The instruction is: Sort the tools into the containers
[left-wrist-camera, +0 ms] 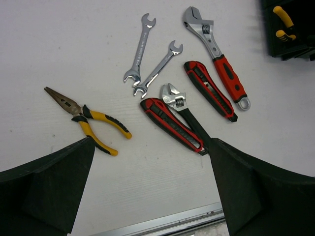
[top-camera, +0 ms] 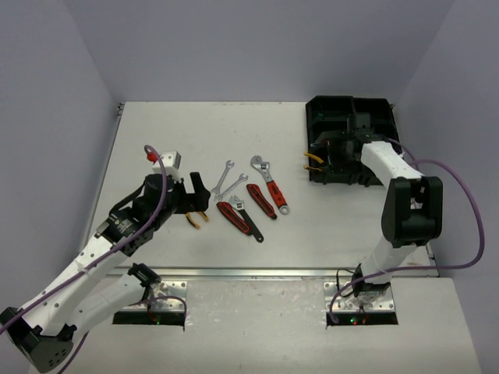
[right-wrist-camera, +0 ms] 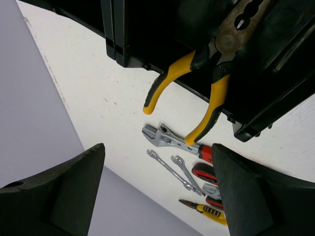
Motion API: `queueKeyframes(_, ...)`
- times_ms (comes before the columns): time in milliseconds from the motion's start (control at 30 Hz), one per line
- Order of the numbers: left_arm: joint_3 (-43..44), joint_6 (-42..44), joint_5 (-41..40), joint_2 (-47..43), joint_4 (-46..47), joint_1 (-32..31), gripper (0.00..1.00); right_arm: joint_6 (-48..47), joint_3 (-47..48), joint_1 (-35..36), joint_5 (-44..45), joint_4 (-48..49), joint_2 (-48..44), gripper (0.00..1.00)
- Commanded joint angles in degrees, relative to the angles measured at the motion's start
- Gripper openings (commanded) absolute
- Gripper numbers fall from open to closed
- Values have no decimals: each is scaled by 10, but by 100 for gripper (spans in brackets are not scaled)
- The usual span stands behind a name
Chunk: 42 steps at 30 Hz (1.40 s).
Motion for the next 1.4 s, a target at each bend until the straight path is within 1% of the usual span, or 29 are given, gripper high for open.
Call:
queueKeyframes(0, 8, -22, -55, 20, 4, -3, 100, -58, 33, 1, -13, 18, -39, 90)
queueKeyframes(67, 22, -66, -120, 37, -22, -3, 100, -118, 61, 8, -19, 19, -50, 93)
queueKeyframes(100, 30, -85, -140, 51, -43, -3, 100, -140, 70, 18, -18, 15, -53, 99)
queueKeyframes(133, 30, -122, -160, 52, -44, -3, 100, -170, 80, 25, -18, 15, -58, 99)
queueKeyframes(167, 32, -207, -180, 75, -80, -3, 100, -237, 96, 36, -24, 15, -66, 99)
queueKeyframes(200, 29, -263, -187, 93, -101, -3, 100, -288, 106, 49, -28, 12, -73, 99)
queueKeyframes(267, 14, -325, -179, 123, -116, -3, 100, -364, 116, 76, -36, 0, -80, 99)
queueKeyframes(300, 8, -326, -178, 138, -115, -3, 100, -365, 116, 88, -47, -3, -85, 99)
queueKeyframes(367, 4, -378, -171, 196, -109, -1, 96, -471, 86, 120, -110, -12, -102, 99)
queueKeyframes(433, 14, -401, -181, 248, -118, 7, 92, -512, 50, 125, -148, -30, -114, 99)
queueKeyframes(533, 12, -391, -173, 308, -104, 45, 85, -537, -17, 128, -179, -29, -156, 99)
queueKeyframes(567, 6, -377, -162, 324, -90, 63, 80, -548, -63, 129, -181, -17, -181, 99)
queueKeyframes(600, -1, -368, -153, 331, -73, 75, 75, -549, -73, 129, -182, -6, -200, 99)
queueKeyframes(667, -20, -359, -136, 342, -35, 98, 64, -559, -138, 129, -186, 17, -240, 99)
queueKeyframes(700, -35, -355, -128, 343, -16, 108, 62, -565, -162, 129, -187, 32, -266, 99)
queueKeyframes(767, -54, -351, -119, 346, 14, 108, 61, -579, -173, 129, -189, 38, -288, 99)
queueKeyframes(833, -65, -343, -108, 355, 31, 108, 61, -586, -168, 129, -186, 27, -290, 99)
queueKeyframes(900, -67, -333, -91, 378, 57, 108, 59, -587, -162, 129, -192, 22, -290, 99)
queueKeyframes(933, -67, -330, -85, 379, 61, 108, 57, -586, -162, 129, -198, 24, -290, 99)
queueKeyframes(1033, -70, -325, -76, 397, 78, 108, 56, -579, -170, 129, -216, 40, -290, 99)
queueKeyframes(1167, -76, -325, -78, 419, 81, 108, 45, -568, -183, 129, -229, 51, -287, 99)
queueKeyframes(1233, -79, -323, -72, 431, 84, 107, 36, -566, -188, 129, -236, 60, -288, 99)
queueKeyframes(1367, -83, -314, -52, 457, 99, 108, 10, -573, -186, 132, -284, 73, -289, 99)
